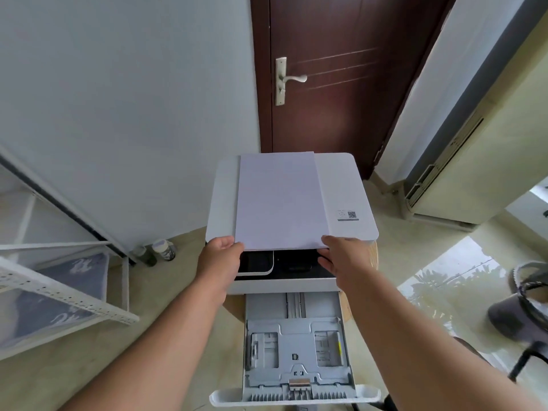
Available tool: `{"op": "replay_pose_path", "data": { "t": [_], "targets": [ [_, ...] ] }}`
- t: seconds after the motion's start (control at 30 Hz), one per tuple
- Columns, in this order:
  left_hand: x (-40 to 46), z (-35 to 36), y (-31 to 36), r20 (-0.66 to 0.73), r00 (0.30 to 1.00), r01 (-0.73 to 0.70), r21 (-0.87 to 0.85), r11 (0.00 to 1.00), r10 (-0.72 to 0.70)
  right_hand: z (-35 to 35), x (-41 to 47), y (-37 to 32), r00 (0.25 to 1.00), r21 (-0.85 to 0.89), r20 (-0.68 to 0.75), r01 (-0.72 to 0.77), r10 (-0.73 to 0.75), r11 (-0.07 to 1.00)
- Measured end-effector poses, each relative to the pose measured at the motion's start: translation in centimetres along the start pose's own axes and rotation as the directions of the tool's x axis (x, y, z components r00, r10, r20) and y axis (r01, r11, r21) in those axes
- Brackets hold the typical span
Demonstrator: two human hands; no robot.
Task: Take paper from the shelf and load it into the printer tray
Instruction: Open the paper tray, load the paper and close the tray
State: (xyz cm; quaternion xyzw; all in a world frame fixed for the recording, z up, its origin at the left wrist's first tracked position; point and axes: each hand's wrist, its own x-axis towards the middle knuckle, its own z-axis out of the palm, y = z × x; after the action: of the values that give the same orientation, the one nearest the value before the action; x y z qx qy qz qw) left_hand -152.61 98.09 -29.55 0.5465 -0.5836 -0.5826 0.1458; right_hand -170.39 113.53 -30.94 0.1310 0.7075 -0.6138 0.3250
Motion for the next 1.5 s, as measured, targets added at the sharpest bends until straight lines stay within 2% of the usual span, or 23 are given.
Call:
{"op": "replay_pose_path", "data": {
  "t": [0.1, 0.17, 0.3, 0.43, 0.57, 0.67, 0.73, 0.9, 1.0, 1.07, 1.23, 1.33, 1.5],
  "targets": [
    [0.6, -0.2, -0.3, -0.015, 1.000, 0.004, 0.004, 1.000, -0.004, 0.3, 0.3, 0.2, 1.000, 0.008, -0.011, 0.001, -0.001, 1.000],
    [1.2, -0.7, -0.4, -0.002, 1.000, 0.011, 0.001, 1.000, -0.011, -0.3, 0.2, 0.2, 0.998, 0.047, 0.049, -0.035, 0.032, 0.998],
    [2.4, -1.4, 0.0, 0.138, 0.987, 0.098, -0.127, 0.987, -0.080, -3.0, -0.7, 0.2, 0.975, 0.116, 0.207, -0.112, 0.086, 0.987],
    [3.1, -1.0, 1.3, 0.259, 0.961, 0.148, -0.191, 0.970, -0.095, -5.0, -1.4, 0.4, 0.950, 0.035, 0.301, -0.103, 0.088, 0.994],
    [3.9, -0.4, 2.7, 0.289, 0.953, 0.111, -0.061, 0.992, -0.089, -5.4, -0.7, 0.4, 0.950, -0.102, 0.299, -0.064, 0.091, 0.993],
    [4.0, 0.0, 3.7, 0.331, 0.941, 0.062, 0.034, 0.997, -0.070, -4.7, 0.6, -0.2, 0.948, -0.036, 0.297, -0.108, 0.114, 0.993],
    [3.9, 0.1, 4.0, 0.328, 0.942, 0.060, 0.038, 0.997, -0.070, -4.2, 1.3, -1.1, 0.940, -0.001, 0.306, -0.156, 0.149, 0.988],
    [3.1, -0.5, 3.1, 0.389, 0.919, 0.071, -0.002, 0.997, -0.064, -4.4, 0.9, -2.3, 0.914, -0.066, 0.358, -0.177, 0.189, 0.982],
    [2.8, -0.1, 2.8, 0.369, 0.928, 0.079, -0.049, 0.996, -0.055, -3.7, 0.1, -2.3, 0.914, -0.122, 0.375, -0.117, 0.155, 0.986],
    [2.6, 0.1, 3.2, 0.343, 0.939, 0.040, -0.064, 0.997, -0.015, -3.1, -0.6, -2.5, 0.913, -0.212, 0.395, -0.014, 0.099, 0.977],
    [2.0, 0.5, 6.4, 0.288, 0.946, -0.125, -0.107, 0.986, 0.151, -1.6, -1.2, -5.1, 0.924, -0.317, 0.351, 0.270, -0.152, 0.909],
    [2.6, 0.8, 9.4, 0.197, 0.947, -0.222, -0.160, 0.962, 0.252, -0.2, -0.9, -7.4, 0.910, -0.264, 0.293, 0.371, -0.293, 0.890],
    [3.1, 1.7, 13.1, 0.079, 0.927, -0.345, -0.213, 0.914, 0.368, 2.5, -1.1, -10.4, 0.898, -0.141, 0.201, 0.422, -0.392, 0.895]
  ]
}}
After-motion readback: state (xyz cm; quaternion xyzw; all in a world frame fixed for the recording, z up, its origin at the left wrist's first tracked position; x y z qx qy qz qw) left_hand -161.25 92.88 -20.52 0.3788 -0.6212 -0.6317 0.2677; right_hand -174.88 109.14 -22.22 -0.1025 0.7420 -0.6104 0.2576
